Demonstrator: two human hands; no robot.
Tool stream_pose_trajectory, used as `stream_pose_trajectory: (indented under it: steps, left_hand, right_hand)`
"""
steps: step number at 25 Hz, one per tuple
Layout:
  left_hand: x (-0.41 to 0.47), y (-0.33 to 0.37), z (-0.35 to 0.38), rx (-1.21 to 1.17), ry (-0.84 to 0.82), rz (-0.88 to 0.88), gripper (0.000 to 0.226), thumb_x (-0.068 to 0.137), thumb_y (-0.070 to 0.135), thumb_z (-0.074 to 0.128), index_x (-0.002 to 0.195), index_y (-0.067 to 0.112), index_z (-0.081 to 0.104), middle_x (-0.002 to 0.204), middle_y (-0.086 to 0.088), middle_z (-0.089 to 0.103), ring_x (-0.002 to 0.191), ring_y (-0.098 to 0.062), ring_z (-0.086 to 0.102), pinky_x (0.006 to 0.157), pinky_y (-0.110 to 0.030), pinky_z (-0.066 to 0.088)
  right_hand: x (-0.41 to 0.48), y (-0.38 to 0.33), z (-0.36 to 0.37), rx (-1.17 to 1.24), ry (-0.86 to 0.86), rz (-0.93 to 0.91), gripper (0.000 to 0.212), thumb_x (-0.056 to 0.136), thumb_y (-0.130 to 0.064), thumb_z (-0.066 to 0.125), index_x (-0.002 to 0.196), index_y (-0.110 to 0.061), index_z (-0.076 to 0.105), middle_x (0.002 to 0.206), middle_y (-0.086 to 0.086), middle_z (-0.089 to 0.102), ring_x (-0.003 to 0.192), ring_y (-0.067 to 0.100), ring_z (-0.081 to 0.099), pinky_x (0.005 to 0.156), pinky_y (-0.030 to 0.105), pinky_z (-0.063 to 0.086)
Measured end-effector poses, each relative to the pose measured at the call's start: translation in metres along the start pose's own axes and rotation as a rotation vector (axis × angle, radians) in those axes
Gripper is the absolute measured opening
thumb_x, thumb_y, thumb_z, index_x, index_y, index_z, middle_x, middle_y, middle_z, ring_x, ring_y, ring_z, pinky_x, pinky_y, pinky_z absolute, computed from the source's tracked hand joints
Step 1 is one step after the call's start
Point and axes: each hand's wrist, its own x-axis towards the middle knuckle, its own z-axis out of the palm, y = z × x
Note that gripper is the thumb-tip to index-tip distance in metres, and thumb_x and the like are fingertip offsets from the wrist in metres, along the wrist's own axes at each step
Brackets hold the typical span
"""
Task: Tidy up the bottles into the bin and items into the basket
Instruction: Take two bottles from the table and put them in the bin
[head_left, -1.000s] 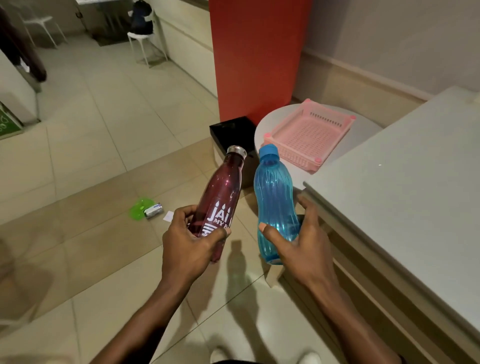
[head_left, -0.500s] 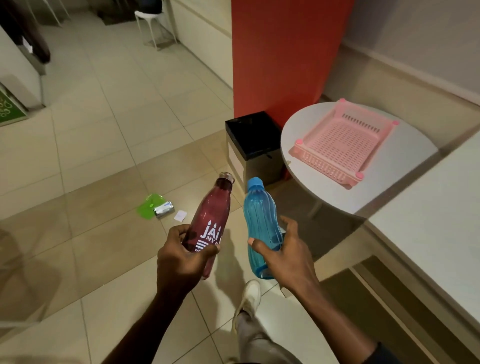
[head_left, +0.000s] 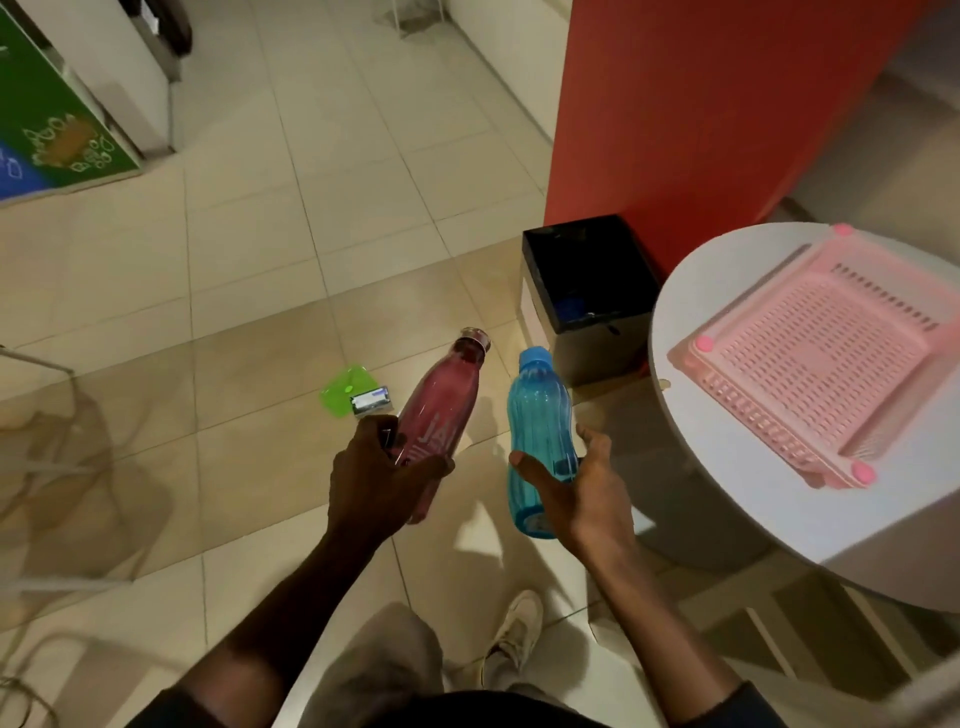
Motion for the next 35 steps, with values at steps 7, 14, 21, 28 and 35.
stream_pose_trajectory:
  steps: [7, 14, 21, 28, 35]
  left_hand:
    - [0.097, 0.007, 0.018, 0.012, -0.083, -0.046, 0.085, 0.07, 0.041, 0.095, 0.14, 0.015, 0.056, 0.123, -0.005, 0.072, 0.096, -0.022, 0.07, 0.084, -0.045, 0.063]
    - [0.233, 0.037, 0.019, -0.019, -0.195, -0.083, 0.079, 0.07, 0.031, 0.095, 0.137, 0.013, 0.057, 0.119, -0.008, 0.073, 0.09, -0.024, 0.073, 0.079, -0.048, 0.065]
    - [0.322, 0.086, 0.044, 0.028, -0.36, -0.052, 0.081, 0.058, 0.039, 0.099, 0.125, 0.017, 0.06, 0.097, 0.002, 0.074, 0.06, -0.018, 0.075, 0.046, -0.043, 0.062]
    - [0.38, 0.125, 0.119, 0.188, -0.441, 0.123, 0.084, 0.067, 0.052, 0.094, 0.131, 0.011, 0.059, 0.112, -0.006, 0.076, 0.067, -0.009, 0.072, 0.054, -0.023, 0.06]
    - [0.436, 0.189, 0.194, 0.305, -0.433, 0.122, 0.087, 0.072, 0.05, 0.092, 0.139, 0.01, 0.053, 0.127, -0.01, 0.071, 0.074, -0.011, 0.063, 0.052, -0.014, 0.045]
  right_hand:
    - [0.086, -0.024, 0.018, -0.008, -0.003, 0.1, 0.091, 0.078, -0.073, 0.072, 0.144, -0.027, 0.031, 0.099, -0.012, 0.058, 0.081, 0.007, 0.068, 0.066, 0.028, 0.063]
    - [0.175, -0.084, 0.042, 0.006, 0.019, 0.166, 0.084, 0.08, -0.071, 0.071, 0.14, -0.028, 0.031, 0.102, -0.011, 0.058, 0.085, 0.012, 0.07, 0.076, 0.032, 0.065]
    - [0.232, -0.12, 0.036, 0.101, 0.111, 0.209, 0.077, 0.082, -0.068, 0.072, 0.136, -0.029, 0.035, 0.111, -0.008, 0.058, 0.098, 0.018, 0.071, 0.083, 0.04, 0.065]
    - [0.309, -0.105, 0.003, 0.205, 0.173, 0.264, 0.069, 0.081, -0.069, 0.069, 0.127, -0.032, 0.035, 0.115, -0.004, 0.061, 0.093, 0.013, 0.071, 0.07, 0.022, 0.063]
    - [0.396, -0.085, -0.05, 0.208, 0.035, 0.317, 0.091, 0.073, -0.08, 0.062, 0.136, -0.024, 0.03, 0.12, -0.003, 0.058, 0.101, 0.016, 0.067, 0.059, 0.012, 0.049]
